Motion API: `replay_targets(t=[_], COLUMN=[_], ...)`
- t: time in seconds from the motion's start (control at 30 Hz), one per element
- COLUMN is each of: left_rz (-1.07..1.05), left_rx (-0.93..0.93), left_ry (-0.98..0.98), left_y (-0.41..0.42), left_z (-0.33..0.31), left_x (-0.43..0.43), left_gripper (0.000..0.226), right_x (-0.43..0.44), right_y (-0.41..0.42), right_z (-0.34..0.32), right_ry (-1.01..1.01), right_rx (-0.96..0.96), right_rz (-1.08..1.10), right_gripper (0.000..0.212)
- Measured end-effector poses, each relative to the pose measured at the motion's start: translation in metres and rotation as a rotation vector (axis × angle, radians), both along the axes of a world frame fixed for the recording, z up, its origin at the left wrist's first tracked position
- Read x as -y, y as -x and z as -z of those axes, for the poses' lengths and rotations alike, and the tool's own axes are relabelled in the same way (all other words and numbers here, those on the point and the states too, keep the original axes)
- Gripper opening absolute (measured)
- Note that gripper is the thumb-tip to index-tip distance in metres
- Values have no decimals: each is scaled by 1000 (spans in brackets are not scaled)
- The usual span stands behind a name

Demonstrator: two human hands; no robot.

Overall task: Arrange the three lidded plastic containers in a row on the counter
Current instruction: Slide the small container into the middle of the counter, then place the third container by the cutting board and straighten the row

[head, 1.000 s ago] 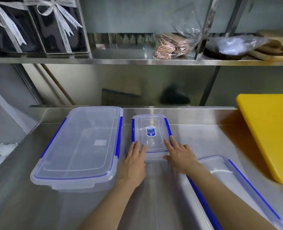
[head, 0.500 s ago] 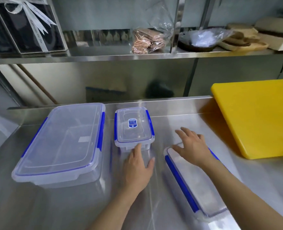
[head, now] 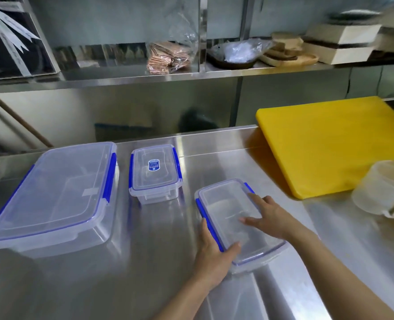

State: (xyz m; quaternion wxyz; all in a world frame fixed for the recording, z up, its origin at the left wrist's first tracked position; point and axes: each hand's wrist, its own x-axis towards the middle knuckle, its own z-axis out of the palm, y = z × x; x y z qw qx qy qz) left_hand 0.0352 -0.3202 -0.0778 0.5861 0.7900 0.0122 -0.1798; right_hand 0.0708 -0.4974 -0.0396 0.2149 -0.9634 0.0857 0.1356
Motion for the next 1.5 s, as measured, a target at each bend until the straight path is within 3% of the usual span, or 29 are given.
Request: replay_targets(t=[0.07,0.23,0.37,0.47,0.53,1.03,1.23,1.5], left_rz=[29,126,193,430,521,357,115,63], left_rx=[4,49,235,493,546,575,401,308], left_ry=[43,143,-178,-437,-540,-612,-532,-450], left_y=[-2,-19,-18,-11,-10,-81,-127,-176], left_z=[1,-5,-3,1,4,13,7,10], left_x=[1,-5,-13,-18,-19,-12,-3,1], left_gripper=[107,83,98,104,101,81,67,67], right_x=[-2,-4,14,32,39,52,39,21], right_y=[4,8,16,25,27,-56,-107,-141], right_z=[2,6,2,0,0,8,17,29], right_ry=[44,25,-61,0,49,-155,-191,-229], right_rx=[23,53,-61,-239,-282,-154,-41,18], right_rz=[22,112,-71,-300,-371,-338,-275,-257], right_gripper=[81,85,115,134,138,114,93,84])
